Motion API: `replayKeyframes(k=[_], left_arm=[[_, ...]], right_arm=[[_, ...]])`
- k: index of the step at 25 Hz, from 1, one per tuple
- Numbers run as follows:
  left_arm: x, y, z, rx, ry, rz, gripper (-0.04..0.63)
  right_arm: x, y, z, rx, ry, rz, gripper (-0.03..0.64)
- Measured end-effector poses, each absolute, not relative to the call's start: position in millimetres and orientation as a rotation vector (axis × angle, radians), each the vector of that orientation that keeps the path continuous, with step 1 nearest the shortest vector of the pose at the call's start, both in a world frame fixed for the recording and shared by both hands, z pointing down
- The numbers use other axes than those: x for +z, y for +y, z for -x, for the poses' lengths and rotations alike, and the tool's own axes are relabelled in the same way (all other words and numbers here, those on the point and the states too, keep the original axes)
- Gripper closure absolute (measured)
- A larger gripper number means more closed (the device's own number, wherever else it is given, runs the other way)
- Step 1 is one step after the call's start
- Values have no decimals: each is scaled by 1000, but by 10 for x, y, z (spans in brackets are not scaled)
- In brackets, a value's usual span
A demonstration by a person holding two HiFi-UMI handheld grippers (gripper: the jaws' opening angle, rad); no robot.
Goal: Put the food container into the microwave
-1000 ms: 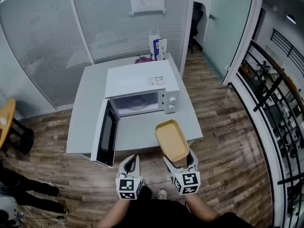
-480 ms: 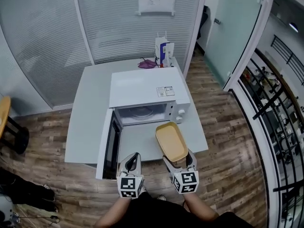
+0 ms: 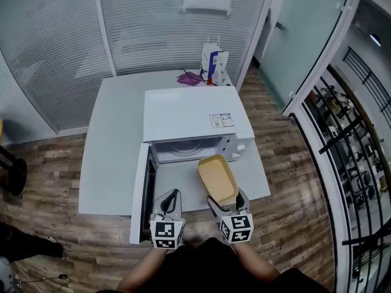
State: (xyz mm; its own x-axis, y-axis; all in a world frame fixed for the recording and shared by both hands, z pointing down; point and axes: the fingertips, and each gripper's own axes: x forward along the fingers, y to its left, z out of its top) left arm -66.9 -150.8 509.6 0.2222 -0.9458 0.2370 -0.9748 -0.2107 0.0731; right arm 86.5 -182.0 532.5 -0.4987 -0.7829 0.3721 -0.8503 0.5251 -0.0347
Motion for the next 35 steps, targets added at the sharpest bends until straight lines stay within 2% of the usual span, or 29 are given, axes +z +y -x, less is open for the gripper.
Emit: replayKeyframes(k=[35], left_arm=[[5712, -2312, 782, 252, -1889, -2087, 589]], right_arm=[[6159, -3109, -193, 353, -2470, -1204, 175]])
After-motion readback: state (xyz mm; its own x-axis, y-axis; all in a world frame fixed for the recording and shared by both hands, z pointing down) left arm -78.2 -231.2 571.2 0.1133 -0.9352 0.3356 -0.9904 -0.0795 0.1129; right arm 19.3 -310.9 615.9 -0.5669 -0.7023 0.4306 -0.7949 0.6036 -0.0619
